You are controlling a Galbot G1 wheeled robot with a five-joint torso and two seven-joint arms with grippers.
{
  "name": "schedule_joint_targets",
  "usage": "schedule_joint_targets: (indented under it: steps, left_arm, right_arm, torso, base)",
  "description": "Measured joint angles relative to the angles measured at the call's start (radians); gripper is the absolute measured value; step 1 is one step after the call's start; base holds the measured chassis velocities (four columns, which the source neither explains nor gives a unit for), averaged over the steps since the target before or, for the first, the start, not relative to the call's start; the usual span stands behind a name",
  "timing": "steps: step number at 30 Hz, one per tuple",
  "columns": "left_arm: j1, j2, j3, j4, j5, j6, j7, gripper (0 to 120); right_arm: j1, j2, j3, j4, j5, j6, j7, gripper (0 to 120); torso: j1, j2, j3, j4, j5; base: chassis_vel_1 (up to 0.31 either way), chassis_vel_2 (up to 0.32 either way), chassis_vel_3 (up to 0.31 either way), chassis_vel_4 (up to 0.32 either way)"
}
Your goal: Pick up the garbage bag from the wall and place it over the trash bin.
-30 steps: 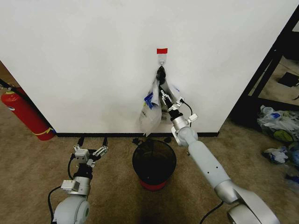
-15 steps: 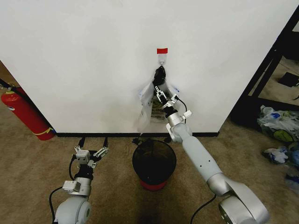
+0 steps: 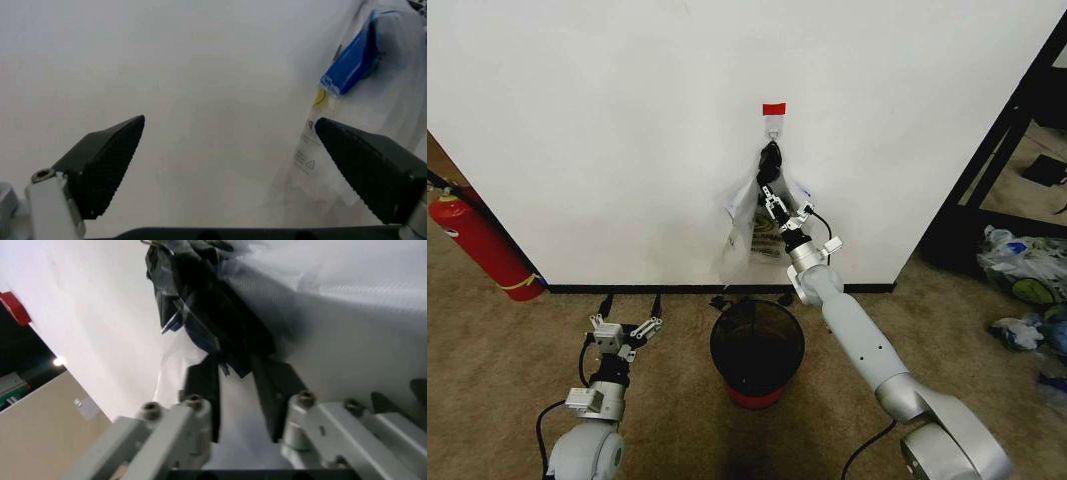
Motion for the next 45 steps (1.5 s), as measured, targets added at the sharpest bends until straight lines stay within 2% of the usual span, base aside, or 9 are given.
schedule_joint_targets:
  steps: [1,5,18,31,32,33,41,45]
  left_arm:
    - [0.000,0.000,0.000,0.000,0.000,0.000,0.000,100]
    - [0.000,0.000,0.003,0.004,0.007,-0.002,-0.002,100]
    - [0.001,-0.002,0.004,0.007,0.019,-0.005,-0.013,100]
    - [0.008,-0.002,0.005,-0.013,0.022,-0.009,-0.016,100]
    - [0.009,-0.002,0.007,-0.017,0.023,-0.009,-0.016,100]
    - [0.009,-0.002,0.008,-0.022,0.023,-0.009,-0.017,100]
    - [0.018,0.001,0.008,-0.051,0.023,-0.006,-0.019,100]
    - [0.023,0.004,0.004,-0.059,0.023,-0.006,-0.020,100]
  right_arm:
    - [0.000,0.000,0.000,0.000,0.000,0.000,0.000,16]
    - [0.008,0.000,0.009,-0.006,-0.002,0.003,0.000,0]
    - [-0.010,-0.011,0.013,0.003,-0.013,0.006,-0.028,0]
    - [-0.238,-0.178,0.037,0.250,-0.045,0.011,-0.090,0]
    - [-0.269,-0.193,0.046,0.278,-0.048,0.011,-0.102,0]
    - [-0.310,-0.212,0.056,0.300,-0.063,0.011,-0.123,0]
    - [-0.488,-0.296,0.154,0.339,-0.171,0.011,-0.282,0]
    - [-0.526,-0.317,0.189,0.336,-0.209,0.010,-0.344,0]
  torso:
    - [0.000,0.000,0.000,0.0000,0.0000]
    - [0.000,0.000,0.000,0.0000,-0.0001]
    - [0.000,0.000,0.000,0.0002,0.0000]
    - [0.000,0.000,0.000,-0.0002,0.0000]
    - [0.000,0.000,0.000,0.0005,0.0000]
    - [0.000,0.000,0.000,-0.0001,0.0000]
    - [0.000,0.000,0.000,0.0000,0.0001]
    - [0.000,0.000,0.000,-0.0001,0.0001]
  base:
    - [0.000,0.000,0.000,0.000]
    - [0.000,0.000,0.000,0.000]
    - [0.000,0.000,0.000,0.000]
    - [0.000,0.000,0.000,0.000]
    - [0.000,0.000,0.000,0.000]
    - [0.000,0.000,0.000,0.000]
    - [0.000,0.000,0.000,0.000]
    - [0.000,0.000,0.000,0.000]
